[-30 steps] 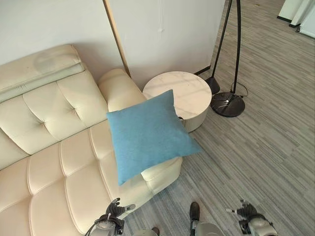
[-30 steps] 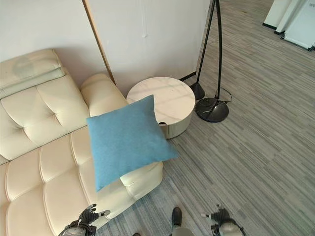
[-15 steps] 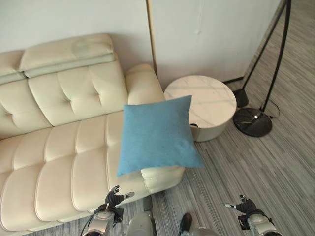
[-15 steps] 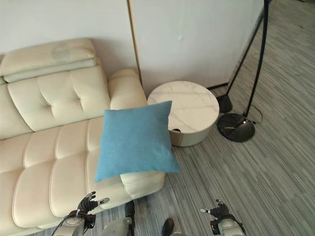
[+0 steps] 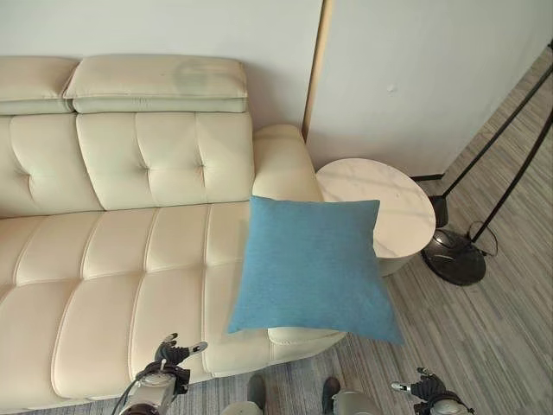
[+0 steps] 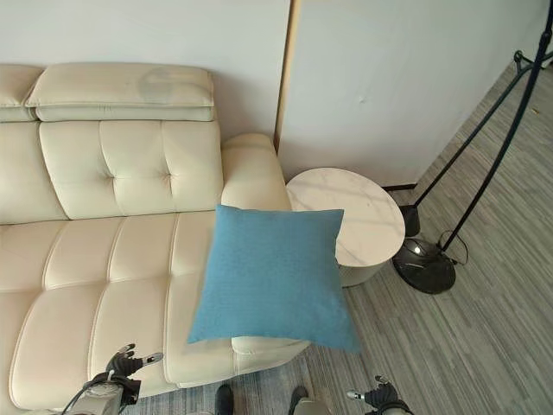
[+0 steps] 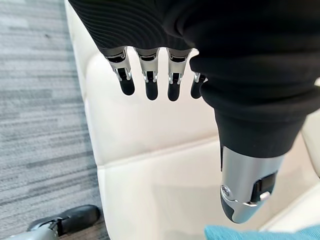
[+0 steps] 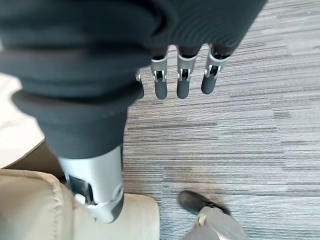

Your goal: Pick up all the scattered cushions and arrange them neatly on the sofa.

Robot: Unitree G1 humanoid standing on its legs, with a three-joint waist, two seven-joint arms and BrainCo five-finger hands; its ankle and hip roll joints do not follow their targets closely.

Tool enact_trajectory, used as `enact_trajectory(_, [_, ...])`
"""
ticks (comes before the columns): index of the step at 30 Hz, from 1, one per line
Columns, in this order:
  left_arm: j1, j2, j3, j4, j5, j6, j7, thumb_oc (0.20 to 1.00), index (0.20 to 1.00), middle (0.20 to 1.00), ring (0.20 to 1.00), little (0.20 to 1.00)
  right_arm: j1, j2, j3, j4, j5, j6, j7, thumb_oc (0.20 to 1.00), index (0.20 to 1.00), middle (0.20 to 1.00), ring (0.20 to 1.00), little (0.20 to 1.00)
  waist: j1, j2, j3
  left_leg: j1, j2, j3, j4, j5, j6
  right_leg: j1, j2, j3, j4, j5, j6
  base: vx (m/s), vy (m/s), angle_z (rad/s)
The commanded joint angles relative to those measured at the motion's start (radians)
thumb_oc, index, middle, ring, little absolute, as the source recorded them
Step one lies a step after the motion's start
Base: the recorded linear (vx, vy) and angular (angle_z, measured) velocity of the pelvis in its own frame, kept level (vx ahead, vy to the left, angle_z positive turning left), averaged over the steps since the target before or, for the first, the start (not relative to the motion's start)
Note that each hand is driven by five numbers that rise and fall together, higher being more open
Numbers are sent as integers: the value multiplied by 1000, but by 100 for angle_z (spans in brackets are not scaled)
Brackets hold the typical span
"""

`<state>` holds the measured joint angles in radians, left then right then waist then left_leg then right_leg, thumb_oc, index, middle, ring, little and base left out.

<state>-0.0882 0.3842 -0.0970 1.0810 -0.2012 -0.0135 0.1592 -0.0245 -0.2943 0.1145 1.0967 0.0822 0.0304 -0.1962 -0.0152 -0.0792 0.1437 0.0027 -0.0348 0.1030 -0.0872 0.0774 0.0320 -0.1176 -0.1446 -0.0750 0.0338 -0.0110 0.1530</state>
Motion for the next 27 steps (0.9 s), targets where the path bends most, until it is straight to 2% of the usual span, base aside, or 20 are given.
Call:
enact_trajectory(1, [-28, 4, 46, 15, -49, -34, 17, 1000, 1000, 1000, 1000, 1000, -34, -69, -24, 13, 53, -10, -46, 1000, 1000, 1000, 1000, 1000, -10, 10, -22, -10, 63, 28, 0, -40, -76, 82, 42, -1, -82, 38, -4, 106, -36, 10])
enact_trajectory(6, [-15, 30, 102, 84, -71, -22, 6, 1000, 1000, 1000, 1000, 1000, -12, -104, -122, 52, 120, -11, -77, 1000, 1000, 1000, 1000, 1000, -23, 19, -56, 19, 76, 26, 0, -57, -85, 138, 48, -21, -121, 37, -9, 150, -41, -4])
enact_trajectory(7, [-21, 64, 134, 146, -76, -4, -7, 1000, 1000, 1000, 1000, 1000, -1, -139, -175, 81, 153, 1, -80, 1000, 1000, 1000, 1000, 1000, -32, 23, -67, 29, 82, 23, 0, -63, -92, 150, 50, -27, -121, 29, -9, 89, -9, 1])
enact_trajectory(8, [-22, 64, 133, 146, -76, -5, -7, 1000, 1000, 1000, 1000, 1000, -1, -140, -175, 81, 153, 1, -80, 1000, 1000, 1000, 1000, 1000, -32, 24, -66, 29, 82, 23, 0, -63, -92, 150, 50, -28, -121, 29, -9, 116, -15, 9])
enact_trajectory(11, [-66, 133, 150, 176, -82, 7, -22, 1000, 1000, 1000, 1000, 1000, -41, -244, -208, 67, 177, 5, -81, 1000, 1000, 1000, 1000, 1000, -41, 27, -60, 27, 89, 25, 0, -65, -98, 145, 51, -34, -121, 29, -7, 26, -6, 5])
enact_trajectory(13, [-132, 188, 174, 178, -140, 9, -14, 1000, 1000, 1000, 1000, 1000, -103, -365, -214, -34, 165, 3, -92, 1000, 1000, 1000, 1000, 1000, -48, 29, -47, 15, 92, 30, 0, -65, -104, 130, 52, -33, -121, 31, -1, -32, 3, -1])
enact_trajectory(16, [-192, 200, 174, 139, -232, -6, -6, 1000, 1000, 1000, 1000, 1000, -168, -412, -183, -189, 151, -2, -109, 1000, 1000, 1000, 1000, 1000, -53, 33, -30, -4, 97, 35, 0, -60, -108, 108, 54, -32, -121, 35, 0, -66, 15, -7])
enact_trajectory(21, [-254, 186, 134, 67, -328, -23, 7, 1000, 1000, 1000, 1000, 1000, -256, -393, -105, -336, 171, 2, -122, 1000, 1000, 1000, 1000, 1000, -49, 35, -15, -6, 100, 39, 0, -60, -110, 103, 57, -29, -121, 33, -2, -5, 21, -11])
enact_trajectory(24, [-331, 144, 74, -1, -405, -29, 27, 1000, 1000, 1000, 1000, 1000, -348, -302, -24, -473, 224, 2, -143, 1000, 1000, 1000, 1000, 1000, -47, 32, 13, -18, 99, 39, 0, -57, -109, 89, 55, -27, -121, 40, -3, -56, 19, -7])
enact_trajectory(27, [-387, 129, 43, -8, -423, -27, 35, 1000, 1000, 1000, 1000, 1000, -399, -264, 17, -530, 228, 12, -156, 1000, 1000, 1000, 1000, 1000, -48, 28, 37, -34, 97, 38, 0, -51, -107, 71, 53, -23, -121, 48, -5, -105, 13, -1])
